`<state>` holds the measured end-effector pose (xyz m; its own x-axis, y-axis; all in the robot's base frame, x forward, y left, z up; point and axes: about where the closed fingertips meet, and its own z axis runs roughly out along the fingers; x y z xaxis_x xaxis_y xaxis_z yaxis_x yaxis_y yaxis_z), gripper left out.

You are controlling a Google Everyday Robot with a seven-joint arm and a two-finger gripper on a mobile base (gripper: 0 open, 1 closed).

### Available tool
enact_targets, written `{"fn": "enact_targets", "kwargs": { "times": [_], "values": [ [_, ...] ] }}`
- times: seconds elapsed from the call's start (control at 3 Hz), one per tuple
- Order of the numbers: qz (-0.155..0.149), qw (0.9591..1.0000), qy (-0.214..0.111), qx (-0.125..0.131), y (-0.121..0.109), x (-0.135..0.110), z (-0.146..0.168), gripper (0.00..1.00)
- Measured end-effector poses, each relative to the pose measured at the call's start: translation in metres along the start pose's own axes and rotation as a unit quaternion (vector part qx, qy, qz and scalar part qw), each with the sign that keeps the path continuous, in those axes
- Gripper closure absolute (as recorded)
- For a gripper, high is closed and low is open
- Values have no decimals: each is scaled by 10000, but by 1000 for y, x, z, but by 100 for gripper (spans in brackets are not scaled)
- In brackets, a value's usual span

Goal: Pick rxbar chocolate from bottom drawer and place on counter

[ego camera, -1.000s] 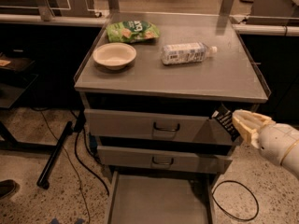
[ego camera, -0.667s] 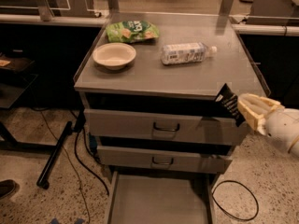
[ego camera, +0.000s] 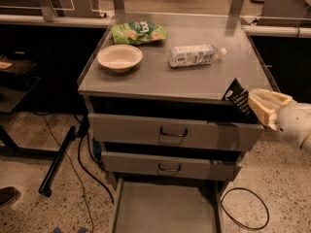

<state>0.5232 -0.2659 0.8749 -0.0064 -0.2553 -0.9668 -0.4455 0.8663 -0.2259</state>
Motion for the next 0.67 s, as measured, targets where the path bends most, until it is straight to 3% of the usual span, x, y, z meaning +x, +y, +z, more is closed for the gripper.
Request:
{"fn": "enact_targets", "kwargs": {
  "times": [0.33, 0.67],
  "values": [
    [-207, 9998, 60, 49, -45, -38, 53, 100],
    [-209, 9998, 59, -5, -41, -37, 59, 100]
  ]
}}
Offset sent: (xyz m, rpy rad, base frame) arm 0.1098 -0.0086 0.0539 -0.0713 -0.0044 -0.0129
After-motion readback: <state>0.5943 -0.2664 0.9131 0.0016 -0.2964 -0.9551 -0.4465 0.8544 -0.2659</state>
